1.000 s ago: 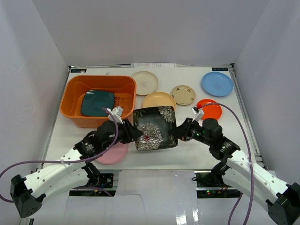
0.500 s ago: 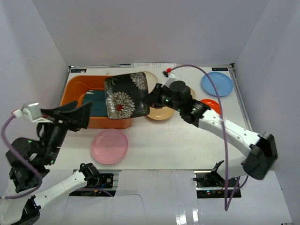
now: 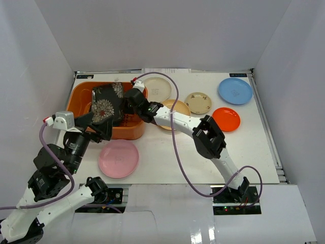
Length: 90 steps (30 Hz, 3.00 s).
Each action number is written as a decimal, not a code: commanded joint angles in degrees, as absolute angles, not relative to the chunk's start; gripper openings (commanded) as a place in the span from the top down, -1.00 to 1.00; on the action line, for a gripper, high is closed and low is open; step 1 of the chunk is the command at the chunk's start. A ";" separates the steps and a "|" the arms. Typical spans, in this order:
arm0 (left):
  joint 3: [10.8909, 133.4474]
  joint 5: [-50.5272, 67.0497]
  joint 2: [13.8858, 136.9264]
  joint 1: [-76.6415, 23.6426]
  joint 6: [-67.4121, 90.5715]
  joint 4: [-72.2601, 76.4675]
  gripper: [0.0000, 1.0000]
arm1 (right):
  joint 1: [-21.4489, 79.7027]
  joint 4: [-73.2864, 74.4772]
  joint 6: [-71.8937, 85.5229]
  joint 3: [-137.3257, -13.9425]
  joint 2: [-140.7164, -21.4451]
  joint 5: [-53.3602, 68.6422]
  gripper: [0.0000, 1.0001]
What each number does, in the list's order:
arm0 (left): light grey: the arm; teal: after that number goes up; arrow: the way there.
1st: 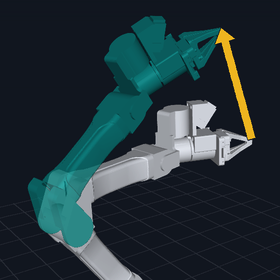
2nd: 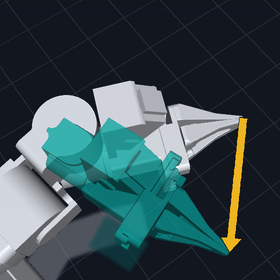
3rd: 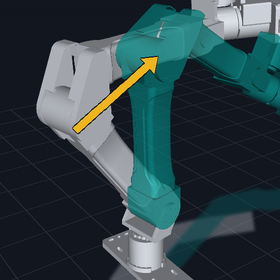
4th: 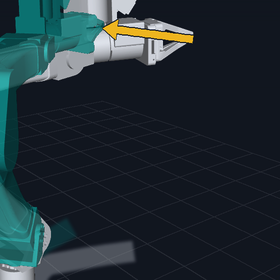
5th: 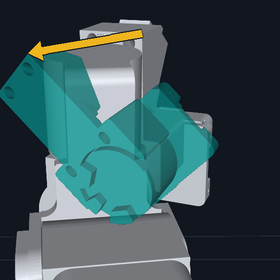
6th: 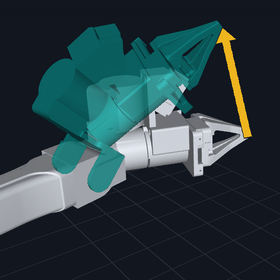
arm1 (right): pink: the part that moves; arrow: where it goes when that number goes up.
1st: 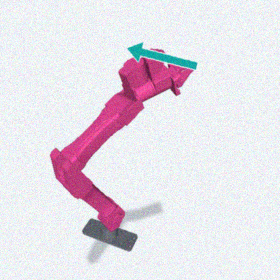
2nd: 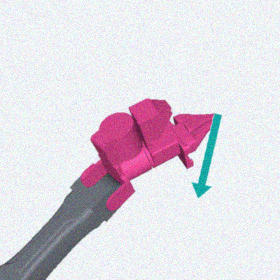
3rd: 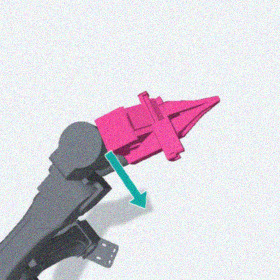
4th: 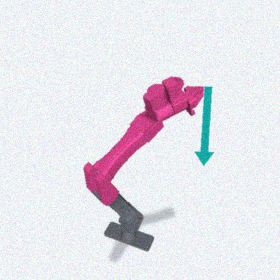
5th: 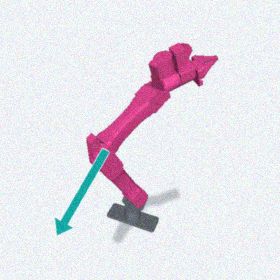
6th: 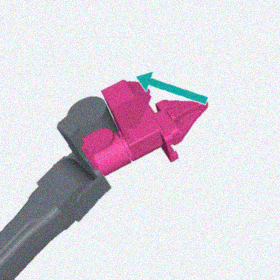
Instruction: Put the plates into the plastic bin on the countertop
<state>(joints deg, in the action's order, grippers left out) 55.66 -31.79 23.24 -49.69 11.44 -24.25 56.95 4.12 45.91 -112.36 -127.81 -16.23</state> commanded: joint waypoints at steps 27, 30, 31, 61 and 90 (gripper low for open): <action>55.46 -25.40 23.91 -49.83 18.54 -30.14 -0.96 | 60.03 1.06 29.19 -99.09 -106.90 -21.36 -0.81; 55.02 -25.66 24.43 -49.75 18.11 -30.58 -0.96 | 60.12 -2.63 28.74 -82.31 -95.39 -18.55 -0.47; 54.93 -26.01 24.69 -49.75 17.84 -30.76 -0.96 | 60.20 -2.81 30.39 -74.78 -91.10 -17.33 -0.27; 54.93 -19.87 36.03 -49.75 24.08 -36.92 -0.80 | 72.60 -6.00 50.89 -45.72 -86.25 -28.45 0.85; 48.86 -33.12 84.61 -53.61 61.34 -6.68 -0.50 | 41.32 14.52 21.80 -61.52 -47.28 -42.05 0.85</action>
